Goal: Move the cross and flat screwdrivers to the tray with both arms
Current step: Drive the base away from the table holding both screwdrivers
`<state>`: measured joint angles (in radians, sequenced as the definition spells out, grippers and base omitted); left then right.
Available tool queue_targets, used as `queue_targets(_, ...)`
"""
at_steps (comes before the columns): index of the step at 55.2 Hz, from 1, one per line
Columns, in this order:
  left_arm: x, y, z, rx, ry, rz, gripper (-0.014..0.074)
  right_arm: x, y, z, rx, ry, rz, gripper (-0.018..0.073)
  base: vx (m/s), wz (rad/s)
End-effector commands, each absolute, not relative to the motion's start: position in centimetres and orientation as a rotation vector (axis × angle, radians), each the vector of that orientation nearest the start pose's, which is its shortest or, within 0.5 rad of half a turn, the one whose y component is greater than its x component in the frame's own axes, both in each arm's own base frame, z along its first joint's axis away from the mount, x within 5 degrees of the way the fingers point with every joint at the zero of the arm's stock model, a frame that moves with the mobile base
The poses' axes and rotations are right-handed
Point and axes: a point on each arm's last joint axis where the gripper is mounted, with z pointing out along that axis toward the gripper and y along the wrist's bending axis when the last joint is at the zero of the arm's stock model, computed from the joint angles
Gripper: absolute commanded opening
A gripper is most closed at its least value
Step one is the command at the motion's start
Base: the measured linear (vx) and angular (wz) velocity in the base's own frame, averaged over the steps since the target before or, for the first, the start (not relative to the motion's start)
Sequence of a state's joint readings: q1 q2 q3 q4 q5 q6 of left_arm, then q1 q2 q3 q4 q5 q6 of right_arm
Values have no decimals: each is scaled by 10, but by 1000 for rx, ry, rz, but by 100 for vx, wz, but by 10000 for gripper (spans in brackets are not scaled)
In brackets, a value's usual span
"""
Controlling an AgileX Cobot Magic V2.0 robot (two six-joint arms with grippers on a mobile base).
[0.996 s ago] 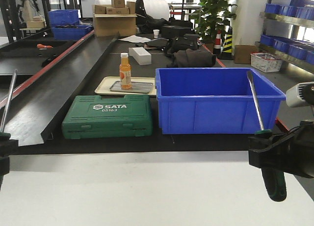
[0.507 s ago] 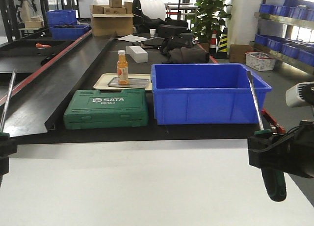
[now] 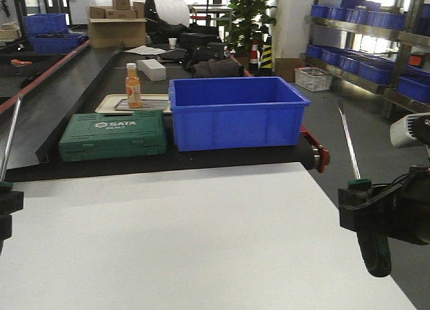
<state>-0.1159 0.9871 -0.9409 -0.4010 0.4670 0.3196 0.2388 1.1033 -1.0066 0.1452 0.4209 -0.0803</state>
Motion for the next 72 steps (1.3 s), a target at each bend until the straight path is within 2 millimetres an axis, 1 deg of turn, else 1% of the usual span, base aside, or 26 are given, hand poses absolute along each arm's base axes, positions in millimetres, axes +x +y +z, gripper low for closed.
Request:
queue_targets(1,204,-39,397,144,1840,-286,-3,231,61,397,-210,1856,246,-8,-25,-38)
queue_targets(16,204,-39,398,144,1839,-286,-3,231,61,397,-210,1856,246,-8,-21,-54)
queue_targets(42,204,-39,398,144,1839,-286,-3,231,61,397,-210,1856,246,-8,-13,-77)
queue_targets(72,204,-39,398,143,1839,-286,-3,230,61,398,-210,1853,247,-8,4,-64)
